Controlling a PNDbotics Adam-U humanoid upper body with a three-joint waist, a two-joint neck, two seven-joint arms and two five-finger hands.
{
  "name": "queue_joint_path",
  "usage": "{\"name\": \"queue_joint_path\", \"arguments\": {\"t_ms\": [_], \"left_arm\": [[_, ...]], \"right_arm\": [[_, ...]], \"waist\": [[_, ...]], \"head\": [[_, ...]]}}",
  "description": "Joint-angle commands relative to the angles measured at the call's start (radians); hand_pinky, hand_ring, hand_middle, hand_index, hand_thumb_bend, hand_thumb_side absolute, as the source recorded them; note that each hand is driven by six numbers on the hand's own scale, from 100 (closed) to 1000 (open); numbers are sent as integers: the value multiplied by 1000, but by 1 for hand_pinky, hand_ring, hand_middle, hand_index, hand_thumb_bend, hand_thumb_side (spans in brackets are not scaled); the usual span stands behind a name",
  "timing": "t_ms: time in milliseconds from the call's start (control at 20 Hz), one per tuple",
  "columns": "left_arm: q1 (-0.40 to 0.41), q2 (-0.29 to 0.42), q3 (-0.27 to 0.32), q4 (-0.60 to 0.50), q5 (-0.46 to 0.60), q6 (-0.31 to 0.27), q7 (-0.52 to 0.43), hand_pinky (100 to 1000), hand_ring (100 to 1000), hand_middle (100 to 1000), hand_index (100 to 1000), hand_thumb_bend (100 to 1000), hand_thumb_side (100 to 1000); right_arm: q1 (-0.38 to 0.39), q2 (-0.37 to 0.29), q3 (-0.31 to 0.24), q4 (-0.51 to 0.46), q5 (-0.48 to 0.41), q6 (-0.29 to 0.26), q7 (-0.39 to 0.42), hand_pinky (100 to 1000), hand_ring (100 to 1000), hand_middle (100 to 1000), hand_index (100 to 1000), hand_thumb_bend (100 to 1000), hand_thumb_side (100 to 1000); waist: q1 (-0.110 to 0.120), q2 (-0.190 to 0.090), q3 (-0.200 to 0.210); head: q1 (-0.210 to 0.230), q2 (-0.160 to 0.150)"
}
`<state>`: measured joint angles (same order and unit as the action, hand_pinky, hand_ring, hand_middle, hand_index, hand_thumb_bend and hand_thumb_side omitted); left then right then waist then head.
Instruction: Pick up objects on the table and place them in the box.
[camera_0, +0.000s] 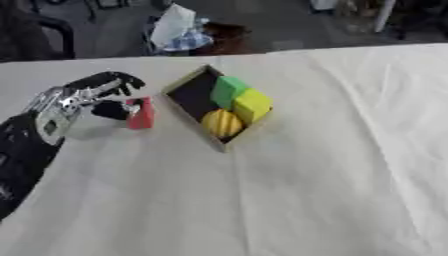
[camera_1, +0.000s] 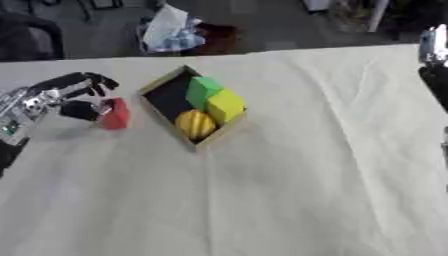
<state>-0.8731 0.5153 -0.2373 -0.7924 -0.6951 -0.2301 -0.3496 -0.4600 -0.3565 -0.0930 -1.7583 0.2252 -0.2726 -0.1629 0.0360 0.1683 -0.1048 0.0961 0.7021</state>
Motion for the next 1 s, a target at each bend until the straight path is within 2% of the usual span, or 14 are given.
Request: {"name": "queue_joint_path", "arguments": {"t_ms": [50,200,350,450,500,650,700,800,950,1000], "left_arm": [[-25,2,27,14,-64,-16,20,798,780,817,914,102,441],[-23,-11,40,29,-124,-37,31,797,778,814,911,152,374],[-20,-19,52,40,-183,-65,27,798,773,810,909,176,367],[-18,-23,61,43,-220,-87,18,800,773,810,908,189,414],[-17,-23,67,43,-238,-100,13,802,775,812,909,186,509],[-16,-24,88,40,-291,-138,5,807,780,817,910,196,657],[-16,-24,96,40,-308,-151,4,813,784,822,912,203,764],[-16,-22,109,40,-327,-177,0,816,787,824,913,221,862],[-16,-13,118,38,-337,-204,-14,817,789,825,912,279,895],[-16,-11,118,37,-340,-210,-20,815,787,823,911,294,874]], "right_arm": [[-8,-27,-19,-29,-69,8,31,767,664,768,942,100,620],[-6,-32,-31,-32,-129,14,59,766,664,768,941,100,623],[-2,-38,-43,-33,-188,18,84,766,663,768,941,100,624],[0,-42,-51,-33,-225,20,99,766,663,768,941,100,626],[1,-43,-55,-33,-243,22,106,766,662,768,941,100,627],[5,-48,-67,-30,-296,25,127,766,662,768,942,100,629],[5,-50,-70,-29,-314,26,134,765,662,768,941,100,629],[7,-54,-77,-27,-348,27,148,765,661,767,941,100,630],[8,-61,-88,-23,-402,29,169,765,661,767,941,100,631],[9,-63,-92,-21,-420,29,176,764,660,767,941,100,631]], "waist": [[12,-31,-2],[12,-30,-4],[11,-30,-4],[11,-30,-4],[10,-30,-3],[10,-31,-2],[9,-31,-2],[9,-31,-2],[8,-32,-2],[8,-33,-2]], "head": [[10,-4],[13,-3],[12,-3],[11,-2],[11,-1],[9,-1],[8,-1],[7,0],[8,1],[8,1]]}}
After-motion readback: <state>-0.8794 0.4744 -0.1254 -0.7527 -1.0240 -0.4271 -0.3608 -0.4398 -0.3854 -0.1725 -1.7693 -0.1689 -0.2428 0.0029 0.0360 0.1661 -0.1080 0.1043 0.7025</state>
